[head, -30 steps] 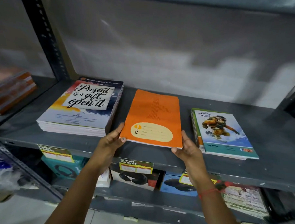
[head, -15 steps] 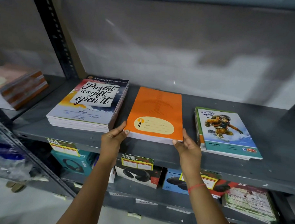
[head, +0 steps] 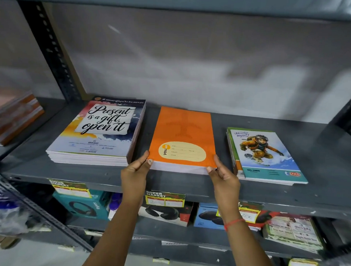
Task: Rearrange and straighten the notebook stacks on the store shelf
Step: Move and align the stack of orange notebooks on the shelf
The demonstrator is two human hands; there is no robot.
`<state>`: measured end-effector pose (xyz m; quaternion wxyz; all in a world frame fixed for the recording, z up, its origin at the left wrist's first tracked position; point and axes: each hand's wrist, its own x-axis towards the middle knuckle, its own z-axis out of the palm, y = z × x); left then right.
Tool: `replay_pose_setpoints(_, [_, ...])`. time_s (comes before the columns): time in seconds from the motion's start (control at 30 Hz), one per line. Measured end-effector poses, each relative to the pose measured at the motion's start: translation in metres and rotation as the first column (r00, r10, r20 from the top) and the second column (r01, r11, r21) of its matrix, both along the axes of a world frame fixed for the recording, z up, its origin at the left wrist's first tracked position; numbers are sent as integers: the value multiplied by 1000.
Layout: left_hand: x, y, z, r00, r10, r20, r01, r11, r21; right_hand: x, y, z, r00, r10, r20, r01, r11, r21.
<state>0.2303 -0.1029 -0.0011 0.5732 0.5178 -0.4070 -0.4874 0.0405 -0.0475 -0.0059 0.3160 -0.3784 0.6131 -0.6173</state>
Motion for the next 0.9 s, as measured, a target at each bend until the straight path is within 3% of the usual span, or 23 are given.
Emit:
replay_pose_setpoints(0.4, [-4,-2,0,997,70,-13,-70,997,40,0,-6,-4,999,-41,32,41,999,-8])
replay_pose_setpoints(0.73, [-5,0,-1,993,115,21,-115,993,-25,6,-1,4,989,-125,82,126,992,-7])
replay_pose_setpoints(0.8, [-8,9,-2,980,188,68,-183,981,-70,7,11,5,965,-263,13,263,962,-73])
replay_pose_setpoints(0.9, [-33,35,2,930,255,265,-177,942,-286,-19,34,7,935,-353,17,352,925,-140])
